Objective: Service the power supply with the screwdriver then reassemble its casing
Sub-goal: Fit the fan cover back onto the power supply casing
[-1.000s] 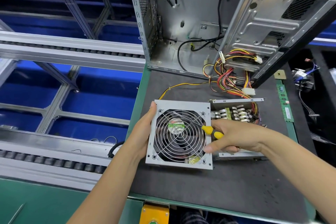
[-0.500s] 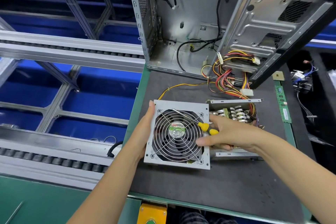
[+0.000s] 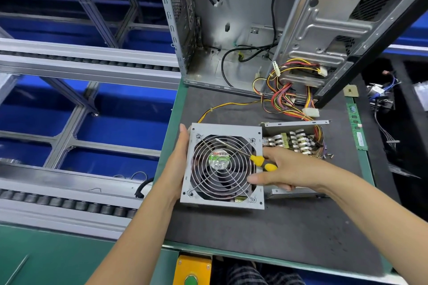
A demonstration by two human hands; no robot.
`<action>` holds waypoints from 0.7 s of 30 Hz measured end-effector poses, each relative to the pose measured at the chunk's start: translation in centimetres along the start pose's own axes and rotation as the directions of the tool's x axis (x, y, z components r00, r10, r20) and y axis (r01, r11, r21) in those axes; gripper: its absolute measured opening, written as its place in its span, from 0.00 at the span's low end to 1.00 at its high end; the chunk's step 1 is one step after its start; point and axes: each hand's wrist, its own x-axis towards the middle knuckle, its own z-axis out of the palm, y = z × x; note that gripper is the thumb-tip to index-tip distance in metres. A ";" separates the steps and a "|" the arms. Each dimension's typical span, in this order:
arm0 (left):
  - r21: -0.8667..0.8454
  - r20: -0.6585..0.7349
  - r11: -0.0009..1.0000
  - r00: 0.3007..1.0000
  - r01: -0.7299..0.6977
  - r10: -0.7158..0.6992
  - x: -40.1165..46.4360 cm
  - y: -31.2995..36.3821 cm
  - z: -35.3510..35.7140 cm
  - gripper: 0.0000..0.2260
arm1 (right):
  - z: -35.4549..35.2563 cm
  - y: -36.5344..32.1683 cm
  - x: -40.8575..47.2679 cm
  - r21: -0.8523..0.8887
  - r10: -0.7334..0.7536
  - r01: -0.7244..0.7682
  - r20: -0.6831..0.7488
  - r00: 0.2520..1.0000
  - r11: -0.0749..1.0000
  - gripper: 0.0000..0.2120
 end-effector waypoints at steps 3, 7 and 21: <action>0.001 -0.022 0.997 0.996 -0.081 0.081 0.0 0.1 -0.2 0.29 | 0.2 0.0 0.2 -0.065 0.045 -0.047 -0.028 0.999 0.997 0.21; 0.043 -0.031 0.998 0.998 -0.049 0.050 0.1 0.3 -0.5 0.31 | 0.2 0.1 0.4 -0.110 0.068 -0.075 -0.068 0.995 0.991 0.23; 0.057 0.041 0.998 0.999 0.010 -0.012 -0.2 -0.2 -0.2 0.31 | 0.6 0.0 0.3 -0.048 0.069 -0.074 -0.096 0.993 0.996 0.19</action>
